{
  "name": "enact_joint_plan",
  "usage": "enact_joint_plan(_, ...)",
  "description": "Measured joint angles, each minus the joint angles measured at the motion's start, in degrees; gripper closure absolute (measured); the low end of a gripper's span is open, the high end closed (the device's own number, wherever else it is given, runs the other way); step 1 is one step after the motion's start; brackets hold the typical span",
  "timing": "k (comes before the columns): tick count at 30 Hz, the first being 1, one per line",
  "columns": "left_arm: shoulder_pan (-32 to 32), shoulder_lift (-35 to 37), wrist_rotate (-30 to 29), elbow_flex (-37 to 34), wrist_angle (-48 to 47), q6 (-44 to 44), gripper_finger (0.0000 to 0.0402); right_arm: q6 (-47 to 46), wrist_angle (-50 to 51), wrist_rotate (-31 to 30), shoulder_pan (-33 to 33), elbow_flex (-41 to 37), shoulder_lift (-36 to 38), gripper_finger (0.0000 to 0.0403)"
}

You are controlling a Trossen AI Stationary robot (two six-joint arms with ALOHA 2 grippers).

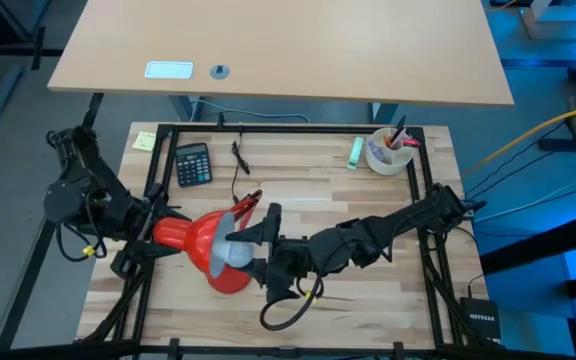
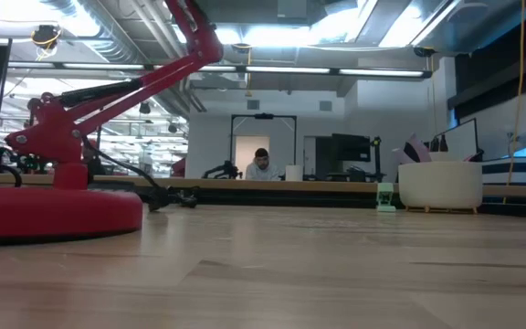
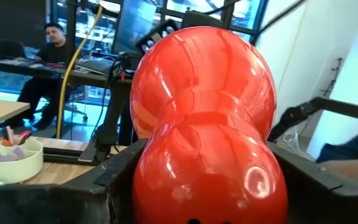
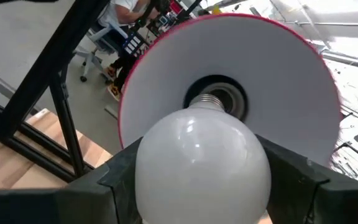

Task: Screw lightbulb
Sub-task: Insert the light bulb into the orange desk lamp

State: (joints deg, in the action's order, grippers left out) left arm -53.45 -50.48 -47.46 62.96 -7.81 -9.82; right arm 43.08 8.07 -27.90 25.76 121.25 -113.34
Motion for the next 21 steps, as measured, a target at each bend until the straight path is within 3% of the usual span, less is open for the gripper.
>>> enact_joint_plan(13, 3.0, -2.4, 2.1, 0.1, 0.3, -3.6, 0.0138, 1.6, 4.6, -2.5, 0.1, 0.1, 0.1, 0.0152)
enact_joint_plan(21, 3.0, -2.3, 2.4, 0.1, 0.0, -6.5, 0.0138, 29.9, 3.9, -8.2, 2.6, 0.0, 0.0, 0.0152)
